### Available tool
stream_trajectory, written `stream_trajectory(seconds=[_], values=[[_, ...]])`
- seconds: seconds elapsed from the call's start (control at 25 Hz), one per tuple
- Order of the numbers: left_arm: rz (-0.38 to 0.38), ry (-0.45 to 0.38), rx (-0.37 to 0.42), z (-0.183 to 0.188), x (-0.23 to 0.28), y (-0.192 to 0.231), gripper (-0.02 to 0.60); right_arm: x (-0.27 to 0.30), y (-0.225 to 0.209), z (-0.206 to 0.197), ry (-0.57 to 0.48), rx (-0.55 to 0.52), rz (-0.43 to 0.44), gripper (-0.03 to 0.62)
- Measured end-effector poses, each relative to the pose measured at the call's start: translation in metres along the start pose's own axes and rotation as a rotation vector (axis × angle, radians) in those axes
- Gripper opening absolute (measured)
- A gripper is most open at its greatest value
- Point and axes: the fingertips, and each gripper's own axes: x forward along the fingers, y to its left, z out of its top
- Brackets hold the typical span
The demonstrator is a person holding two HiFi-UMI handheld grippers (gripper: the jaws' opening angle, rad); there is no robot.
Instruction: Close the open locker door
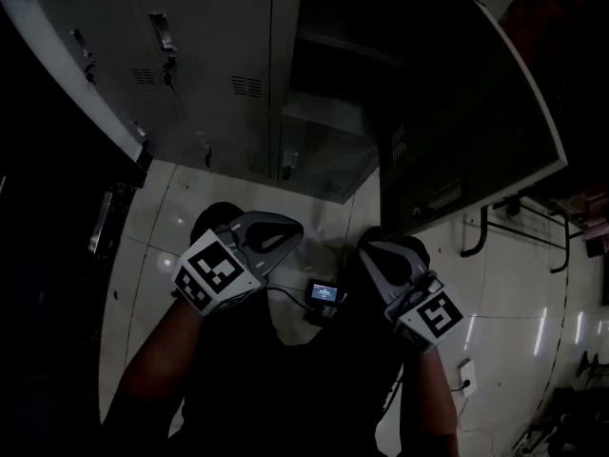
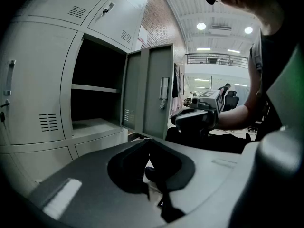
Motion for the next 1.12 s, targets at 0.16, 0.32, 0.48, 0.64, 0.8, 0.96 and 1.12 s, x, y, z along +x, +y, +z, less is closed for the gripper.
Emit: stream_trajectory(seconds=[0.16,0.32,0.48,0.64,0.8,0.96,1.12], values=[[0.0,-0.004,0.007,0.003,0.001,0.0,0.012,-0.001,-0.002,0.0,-0.001,-0.002,-0.004,0.003],[-0.002,-0.007,0.007,0.003,0.001,0.0,0.012,-0.002,-0.004,0.002,-0.011,0.008,-0.014,0.002],[-0.001,-0.002,0.011,0.001,0.001,0.0,0.012,-0.005,-0.001,0.01,-0.053,0.019,0.005,0.002],[0.009,-0.009,0.005,0.001,0.0,0.002,0.012,-0.012,-0.002,0.015,-0.074,0.018,-0.007,0.002],[-0.004,-0.001,0.008,0.002,0.001,-0.001,0.012,-0.023,-0.004,0.013,-0.068,0.019,-0.039,0.003],[-0.005,-0.01,0.006,0.004,0.001,-0.001,0.012,-0.037,-0.01,0.014,-0.043,-0.003,-0.065,0.003],[-0.003,-0.009,0.009,0.005,0.001,-0.001,0.012,-0.063,-0.023,0.024,-0.062,-0.022,-0.137,0.003]])
